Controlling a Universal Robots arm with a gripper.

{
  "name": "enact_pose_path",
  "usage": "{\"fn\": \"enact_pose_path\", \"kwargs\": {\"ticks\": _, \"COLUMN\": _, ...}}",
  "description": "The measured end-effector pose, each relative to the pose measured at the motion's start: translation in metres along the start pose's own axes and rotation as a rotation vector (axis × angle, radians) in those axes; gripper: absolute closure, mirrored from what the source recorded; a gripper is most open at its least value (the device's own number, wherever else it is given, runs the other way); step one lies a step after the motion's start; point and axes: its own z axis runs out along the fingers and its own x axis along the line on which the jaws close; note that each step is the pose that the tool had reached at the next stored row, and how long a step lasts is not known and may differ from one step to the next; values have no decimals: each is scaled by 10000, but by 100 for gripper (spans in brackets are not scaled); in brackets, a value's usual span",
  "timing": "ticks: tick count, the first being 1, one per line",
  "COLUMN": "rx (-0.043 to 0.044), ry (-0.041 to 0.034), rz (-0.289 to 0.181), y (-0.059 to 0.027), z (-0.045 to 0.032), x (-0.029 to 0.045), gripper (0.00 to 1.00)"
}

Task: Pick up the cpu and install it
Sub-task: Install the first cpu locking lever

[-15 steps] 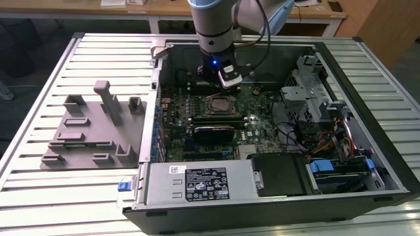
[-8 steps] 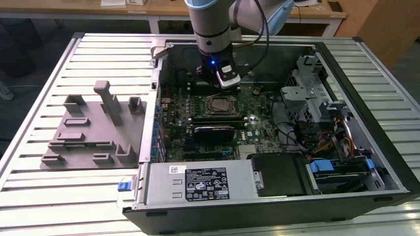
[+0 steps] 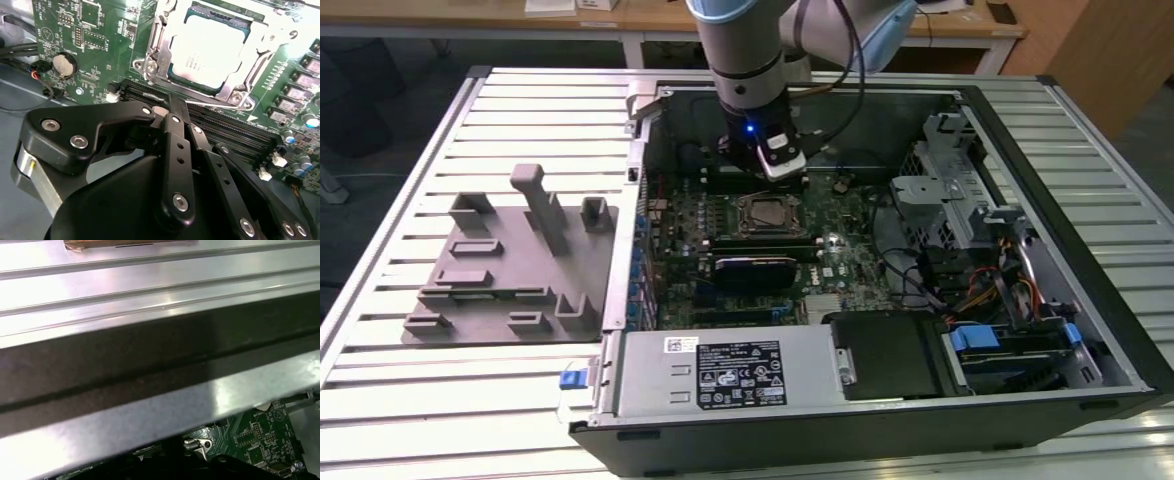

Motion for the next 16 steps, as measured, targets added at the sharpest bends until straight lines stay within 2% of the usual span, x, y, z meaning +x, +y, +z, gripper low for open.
{"fn": "enact_pose_path", "kwargs": {"ticks": 2, "rx": -5, "ry": -51, "rz": 34, "y": -2, "z": 9, "x": 3, "gripper": 89}}
{"fn": "enact_pose_path", "kwargs": {"ticks": 6, "rx": 56, "ry": -118, "rz": 329, "y": -1, "z": 18, "x": 26, "gripper": 89}}
{"fn": "enact_pose_path", "kwargs": {"ticks": 11, "rx": 97, "ry": -161, "rz": 528, "y": 11, "z": 24, "x": 84, "gripper": 89}}
{"fn": "enact_pose_path", "kwargs": {"ticks": 16, "rx": 140, "ry": -209, "rz": 746, "y": 14, "z": 47, "x": 93, "gripper": 89}}
